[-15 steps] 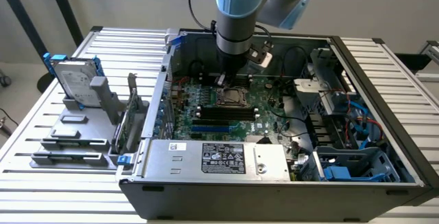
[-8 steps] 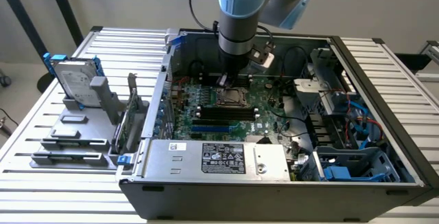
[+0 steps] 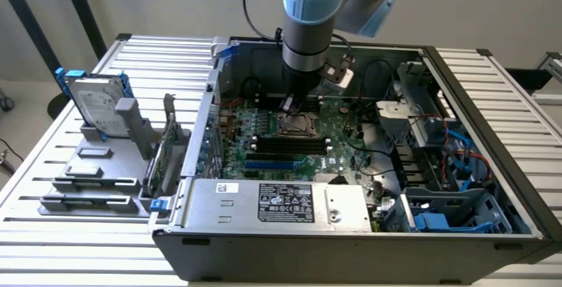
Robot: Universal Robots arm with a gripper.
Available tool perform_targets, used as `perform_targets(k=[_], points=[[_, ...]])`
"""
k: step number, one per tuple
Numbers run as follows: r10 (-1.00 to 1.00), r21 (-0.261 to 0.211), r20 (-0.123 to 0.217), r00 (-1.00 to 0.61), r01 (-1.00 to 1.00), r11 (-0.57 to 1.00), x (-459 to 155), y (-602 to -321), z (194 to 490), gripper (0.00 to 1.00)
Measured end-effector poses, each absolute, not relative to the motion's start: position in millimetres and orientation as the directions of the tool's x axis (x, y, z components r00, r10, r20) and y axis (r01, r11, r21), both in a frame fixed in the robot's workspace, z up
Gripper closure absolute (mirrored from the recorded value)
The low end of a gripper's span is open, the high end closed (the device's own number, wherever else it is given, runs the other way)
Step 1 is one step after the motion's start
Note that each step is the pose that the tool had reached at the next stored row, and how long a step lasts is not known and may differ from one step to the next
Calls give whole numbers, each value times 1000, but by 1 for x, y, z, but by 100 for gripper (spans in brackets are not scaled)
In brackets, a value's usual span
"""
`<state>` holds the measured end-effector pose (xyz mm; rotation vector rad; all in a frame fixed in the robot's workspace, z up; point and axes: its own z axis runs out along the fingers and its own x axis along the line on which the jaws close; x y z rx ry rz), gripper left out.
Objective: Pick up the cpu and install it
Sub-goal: 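Install the first cpu locking lever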
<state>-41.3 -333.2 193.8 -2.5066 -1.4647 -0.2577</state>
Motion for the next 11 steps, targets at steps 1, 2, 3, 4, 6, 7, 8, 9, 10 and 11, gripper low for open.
perform_targets(k=[1, 2, 3, 4, 6, 7, 8, 9, 10, 11], points=[[833, -106, 263, 486, 873, -476, -40, -333, 194, 89], [833, -106, 263, 486, 873, -476, -39, -333, 193, 89], [833, -106, 263, 486, 873, -476, -38, -333, 193, 89], [833, -106, 263, 486, 873, -476, -36, -333, 193, 89], [834, -105, 263, 486, 873, -476, -34, -333, 193, 89], [834, -105, 263, 486, 873, -476, -33, -333, 193, 89], [834, -105, 263, 486, 873, -476, -32, -333, 193, 89], [834, -105, 263, 486, 873, -476, -32, -333, 193, 89], [834, -105, 263, 486, 873, -476, -32, -333, 192, 89], [833, -106, 263, 486, 873, -476, -32, -333, 192, 89]])
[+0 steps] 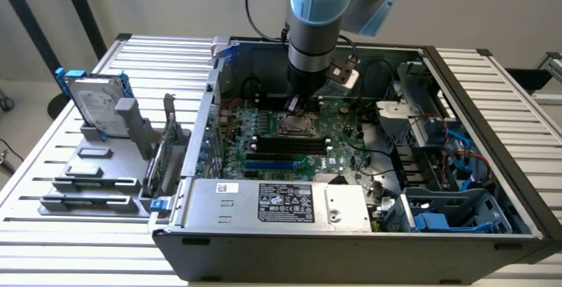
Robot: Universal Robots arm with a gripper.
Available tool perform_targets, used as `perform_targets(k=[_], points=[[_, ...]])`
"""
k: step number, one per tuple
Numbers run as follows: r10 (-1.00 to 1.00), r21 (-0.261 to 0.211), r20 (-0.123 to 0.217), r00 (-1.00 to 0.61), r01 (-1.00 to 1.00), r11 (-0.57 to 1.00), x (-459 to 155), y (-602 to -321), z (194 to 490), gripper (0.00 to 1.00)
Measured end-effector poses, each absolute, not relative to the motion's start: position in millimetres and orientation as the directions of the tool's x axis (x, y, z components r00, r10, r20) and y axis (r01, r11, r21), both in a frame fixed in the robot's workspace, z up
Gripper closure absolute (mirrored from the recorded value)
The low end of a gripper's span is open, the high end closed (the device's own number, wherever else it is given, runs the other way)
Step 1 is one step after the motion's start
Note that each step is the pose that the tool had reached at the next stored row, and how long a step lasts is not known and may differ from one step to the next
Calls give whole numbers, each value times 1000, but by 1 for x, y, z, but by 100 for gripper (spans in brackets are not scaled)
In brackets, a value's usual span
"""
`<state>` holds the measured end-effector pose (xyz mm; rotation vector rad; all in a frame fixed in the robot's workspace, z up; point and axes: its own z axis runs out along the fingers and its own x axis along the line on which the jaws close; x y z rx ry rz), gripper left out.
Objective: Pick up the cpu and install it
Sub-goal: 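Install the first cpu locking lever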
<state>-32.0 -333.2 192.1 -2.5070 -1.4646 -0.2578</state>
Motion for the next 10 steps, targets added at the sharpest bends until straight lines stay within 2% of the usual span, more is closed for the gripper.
perform_targets(k=[10], points=[[820, -125, 293, 492, 870, -477, -31, -334, 192, 89]])
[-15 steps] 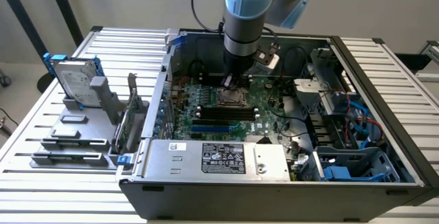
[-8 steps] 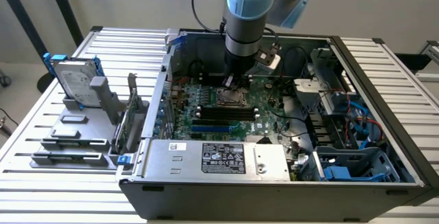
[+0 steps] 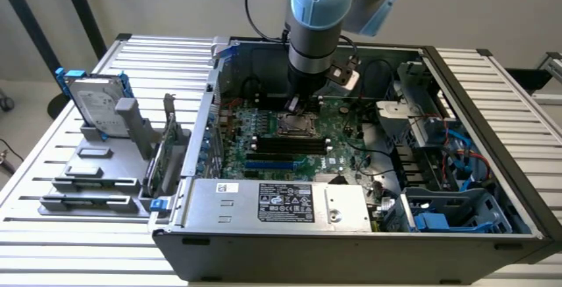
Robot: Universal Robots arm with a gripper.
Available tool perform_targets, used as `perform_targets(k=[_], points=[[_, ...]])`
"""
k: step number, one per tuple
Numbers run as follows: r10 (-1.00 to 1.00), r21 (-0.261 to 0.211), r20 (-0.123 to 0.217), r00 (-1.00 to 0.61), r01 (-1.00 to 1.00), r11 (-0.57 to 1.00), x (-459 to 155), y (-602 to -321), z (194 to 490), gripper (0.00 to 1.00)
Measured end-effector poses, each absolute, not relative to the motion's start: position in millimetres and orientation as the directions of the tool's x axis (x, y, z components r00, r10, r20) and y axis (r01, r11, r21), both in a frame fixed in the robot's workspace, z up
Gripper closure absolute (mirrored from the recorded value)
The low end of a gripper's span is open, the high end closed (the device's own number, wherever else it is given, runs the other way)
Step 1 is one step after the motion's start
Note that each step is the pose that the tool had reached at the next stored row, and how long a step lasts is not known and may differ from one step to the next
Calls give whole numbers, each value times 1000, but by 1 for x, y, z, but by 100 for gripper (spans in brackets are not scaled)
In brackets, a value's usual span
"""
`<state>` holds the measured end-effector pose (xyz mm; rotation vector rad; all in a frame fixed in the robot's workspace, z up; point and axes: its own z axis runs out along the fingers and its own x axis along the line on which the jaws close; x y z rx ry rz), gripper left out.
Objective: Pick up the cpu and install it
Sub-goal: 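Install the first cpu locking lever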
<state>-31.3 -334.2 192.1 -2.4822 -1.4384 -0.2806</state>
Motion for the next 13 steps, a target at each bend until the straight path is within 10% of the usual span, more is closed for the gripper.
perform_targets(k=[13], points=[[815, -150, 279, 507, 862, -485, -36, -346, 206, 89]])
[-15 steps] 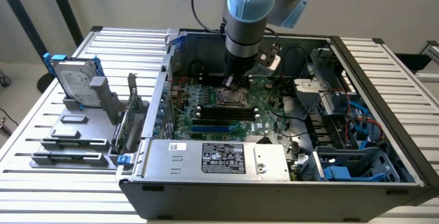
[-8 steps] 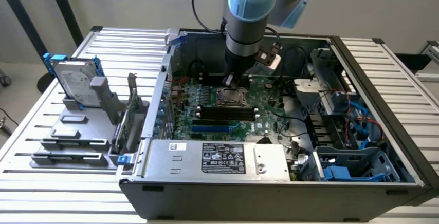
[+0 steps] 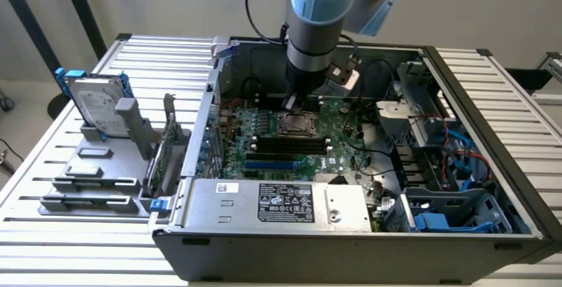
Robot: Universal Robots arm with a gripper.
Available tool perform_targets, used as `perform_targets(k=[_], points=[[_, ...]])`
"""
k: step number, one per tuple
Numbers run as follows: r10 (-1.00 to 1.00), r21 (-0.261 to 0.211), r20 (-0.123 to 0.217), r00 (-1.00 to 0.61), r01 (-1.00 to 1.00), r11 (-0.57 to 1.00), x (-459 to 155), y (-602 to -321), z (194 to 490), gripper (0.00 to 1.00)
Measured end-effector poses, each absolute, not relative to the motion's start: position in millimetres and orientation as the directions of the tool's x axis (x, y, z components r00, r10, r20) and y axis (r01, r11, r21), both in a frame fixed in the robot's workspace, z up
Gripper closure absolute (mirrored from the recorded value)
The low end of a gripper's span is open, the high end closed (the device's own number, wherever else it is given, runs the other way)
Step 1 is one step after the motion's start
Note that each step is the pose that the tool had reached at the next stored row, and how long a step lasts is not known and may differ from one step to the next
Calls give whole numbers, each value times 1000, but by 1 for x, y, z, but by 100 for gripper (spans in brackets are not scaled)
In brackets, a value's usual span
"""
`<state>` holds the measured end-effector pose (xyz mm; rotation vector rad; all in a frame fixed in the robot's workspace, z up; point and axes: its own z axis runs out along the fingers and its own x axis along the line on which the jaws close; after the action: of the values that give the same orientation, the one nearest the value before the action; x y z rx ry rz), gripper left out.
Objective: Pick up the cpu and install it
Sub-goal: 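Install the first cpu locking lever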
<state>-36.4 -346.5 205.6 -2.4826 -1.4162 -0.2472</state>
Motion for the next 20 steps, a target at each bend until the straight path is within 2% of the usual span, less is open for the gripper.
perform_targets(k=[20], points=[[815, -153, 277, 508, 861, -485, -67, -377, 232, 89]])
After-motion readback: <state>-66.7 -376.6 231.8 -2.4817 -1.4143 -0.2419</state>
